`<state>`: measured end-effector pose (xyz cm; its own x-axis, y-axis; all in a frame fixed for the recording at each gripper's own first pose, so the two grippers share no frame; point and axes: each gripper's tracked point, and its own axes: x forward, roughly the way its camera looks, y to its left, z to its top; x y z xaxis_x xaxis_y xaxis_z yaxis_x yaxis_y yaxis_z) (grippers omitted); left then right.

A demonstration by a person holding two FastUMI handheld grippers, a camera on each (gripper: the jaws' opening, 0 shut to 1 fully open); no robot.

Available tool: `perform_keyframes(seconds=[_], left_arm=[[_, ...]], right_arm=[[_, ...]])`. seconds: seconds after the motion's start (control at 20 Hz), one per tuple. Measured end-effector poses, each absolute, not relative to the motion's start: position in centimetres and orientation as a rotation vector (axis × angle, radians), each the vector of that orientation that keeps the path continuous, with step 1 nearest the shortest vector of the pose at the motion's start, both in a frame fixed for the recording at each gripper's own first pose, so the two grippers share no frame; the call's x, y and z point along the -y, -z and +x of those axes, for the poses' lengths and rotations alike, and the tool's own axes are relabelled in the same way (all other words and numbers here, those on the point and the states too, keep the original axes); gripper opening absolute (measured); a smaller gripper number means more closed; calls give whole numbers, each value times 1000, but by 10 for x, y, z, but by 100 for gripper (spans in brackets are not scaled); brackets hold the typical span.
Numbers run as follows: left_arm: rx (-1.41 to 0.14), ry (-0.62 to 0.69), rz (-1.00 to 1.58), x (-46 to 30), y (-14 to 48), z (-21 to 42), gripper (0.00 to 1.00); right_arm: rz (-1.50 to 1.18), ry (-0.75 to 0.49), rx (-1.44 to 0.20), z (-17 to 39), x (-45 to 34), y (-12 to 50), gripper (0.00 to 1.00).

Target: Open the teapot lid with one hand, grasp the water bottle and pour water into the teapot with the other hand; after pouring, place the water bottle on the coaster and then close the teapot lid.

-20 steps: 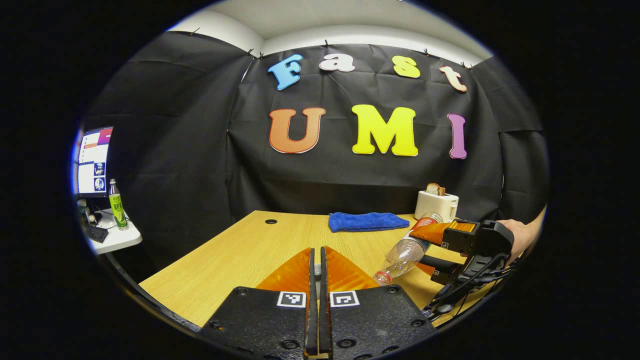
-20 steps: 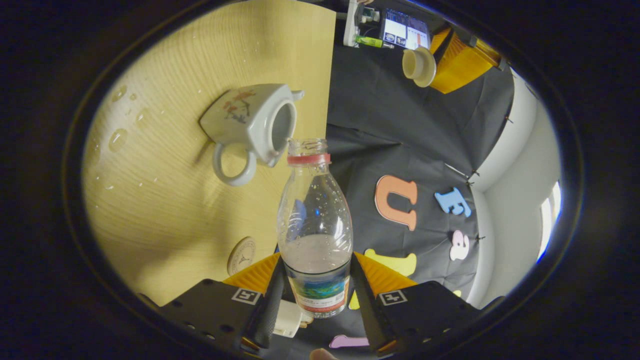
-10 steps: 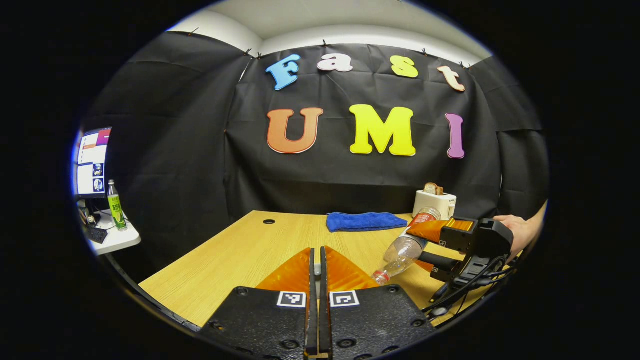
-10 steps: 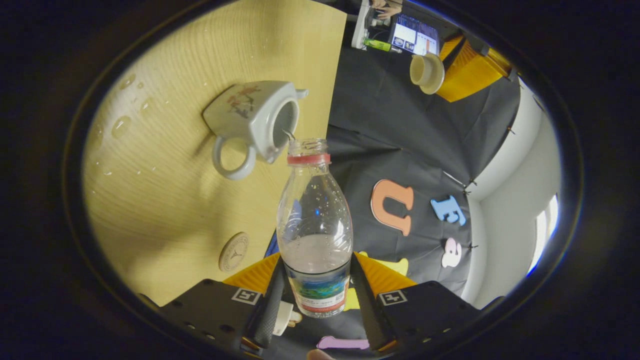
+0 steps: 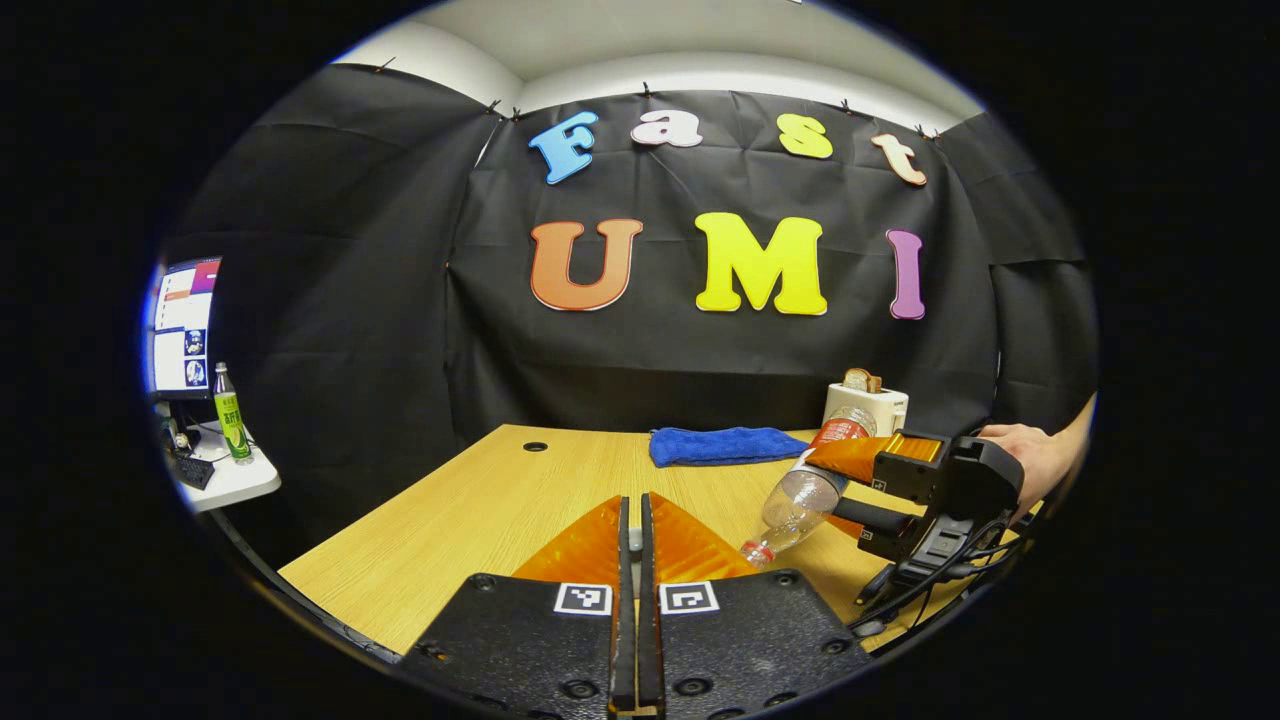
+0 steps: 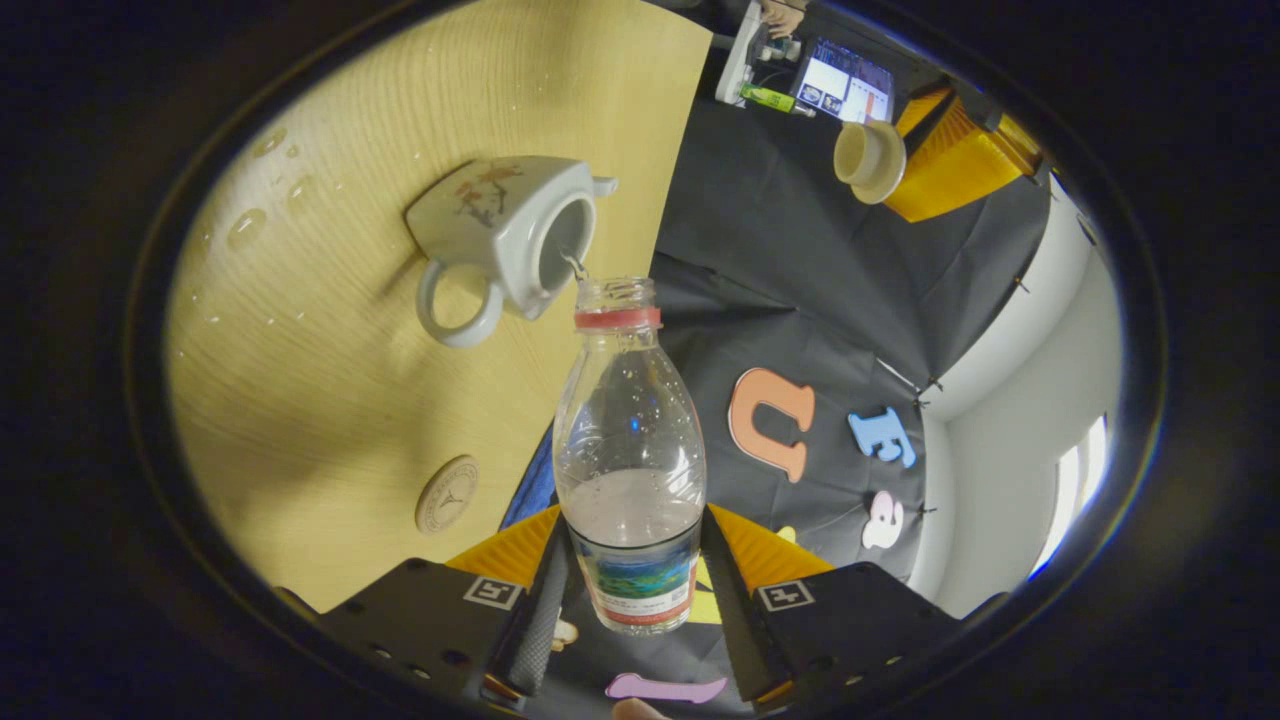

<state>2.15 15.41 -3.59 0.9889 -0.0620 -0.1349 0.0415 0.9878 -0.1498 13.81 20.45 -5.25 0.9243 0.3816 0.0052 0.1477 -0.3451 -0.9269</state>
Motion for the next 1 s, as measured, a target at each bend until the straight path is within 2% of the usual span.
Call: perform_keyframes(seconds=[1.0], left_arm=[[-141, 44, -153, -162, 36, 19, 4]], right_arm=[[-1997, -241, 438, 138, -217, 43, 70]])
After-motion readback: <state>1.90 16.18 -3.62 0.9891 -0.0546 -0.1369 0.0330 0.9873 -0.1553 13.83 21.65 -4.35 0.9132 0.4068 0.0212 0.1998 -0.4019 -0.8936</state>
